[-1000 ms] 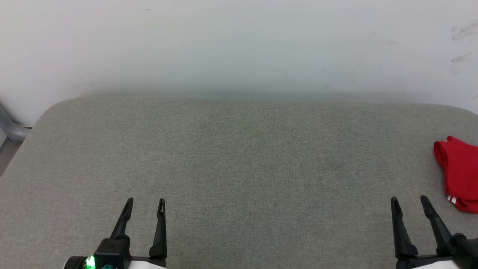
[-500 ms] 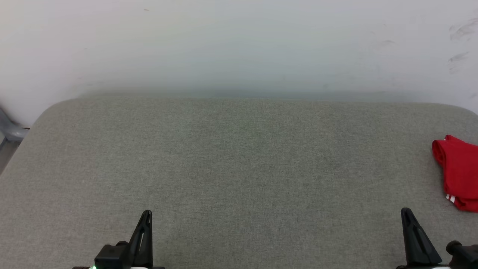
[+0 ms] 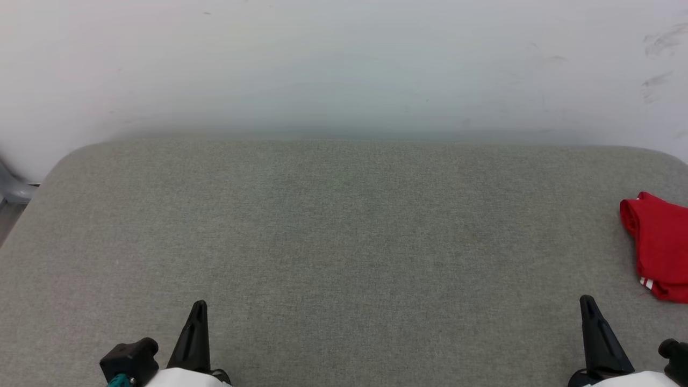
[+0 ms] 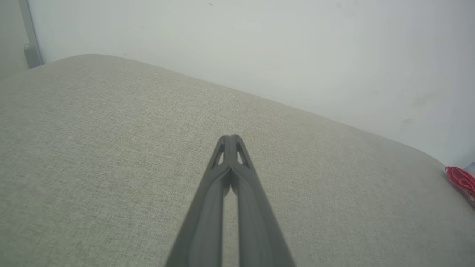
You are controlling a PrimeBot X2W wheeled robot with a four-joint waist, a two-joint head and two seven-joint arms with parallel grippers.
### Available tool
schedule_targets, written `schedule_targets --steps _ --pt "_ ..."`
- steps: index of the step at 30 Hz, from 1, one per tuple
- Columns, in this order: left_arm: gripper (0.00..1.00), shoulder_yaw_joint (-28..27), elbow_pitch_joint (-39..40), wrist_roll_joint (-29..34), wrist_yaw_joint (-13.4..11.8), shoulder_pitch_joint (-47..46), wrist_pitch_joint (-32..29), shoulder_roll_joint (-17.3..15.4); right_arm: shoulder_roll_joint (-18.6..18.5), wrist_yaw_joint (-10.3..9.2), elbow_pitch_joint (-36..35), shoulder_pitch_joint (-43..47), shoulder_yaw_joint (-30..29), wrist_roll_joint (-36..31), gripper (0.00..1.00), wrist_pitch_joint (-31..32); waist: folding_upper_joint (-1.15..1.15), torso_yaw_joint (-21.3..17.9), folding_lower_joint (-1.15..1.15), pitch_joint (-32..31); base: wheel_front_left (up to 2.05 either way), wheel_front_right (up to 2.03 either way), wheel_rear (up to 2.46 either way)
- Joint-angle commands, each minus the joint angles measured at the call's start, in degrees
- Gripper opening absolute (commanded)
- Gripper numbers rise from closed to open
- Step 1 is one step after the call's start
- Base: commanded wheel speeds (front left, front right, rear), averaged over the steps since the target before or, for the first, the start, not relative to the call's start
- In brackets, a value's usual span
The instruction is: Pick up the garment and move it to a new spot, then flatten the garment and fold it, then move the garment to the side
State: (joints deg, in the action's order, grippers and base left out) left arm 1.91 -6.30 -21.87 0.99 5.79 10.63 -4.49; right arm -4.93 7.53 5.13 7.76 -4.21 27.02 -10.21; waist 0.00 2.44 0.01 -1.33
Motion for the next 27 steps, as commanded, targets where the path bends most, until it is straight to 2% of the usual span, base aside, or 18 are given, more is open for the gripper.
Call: schedule_targets --steps 1,27 --pt "0.0 -0.4 0.5 -2.1 0.3 -1.7 -0.4 0.1 0.1 0.0 -0.5 -1.7 -0.1 2.0 0.0 0.3 0.0 0.0 0.0 0.0 0.0 0.0 0.0" --pt "0.0 -3.0 -2.2 -25.6 2.5 -5.4 -6.0 0.4 0.5 -0.02 2.7 -6.1 -0.5 24.0 0.0 5.6 0.0 -0.6 -0.01 0.4 0.0 0.0 0.0"
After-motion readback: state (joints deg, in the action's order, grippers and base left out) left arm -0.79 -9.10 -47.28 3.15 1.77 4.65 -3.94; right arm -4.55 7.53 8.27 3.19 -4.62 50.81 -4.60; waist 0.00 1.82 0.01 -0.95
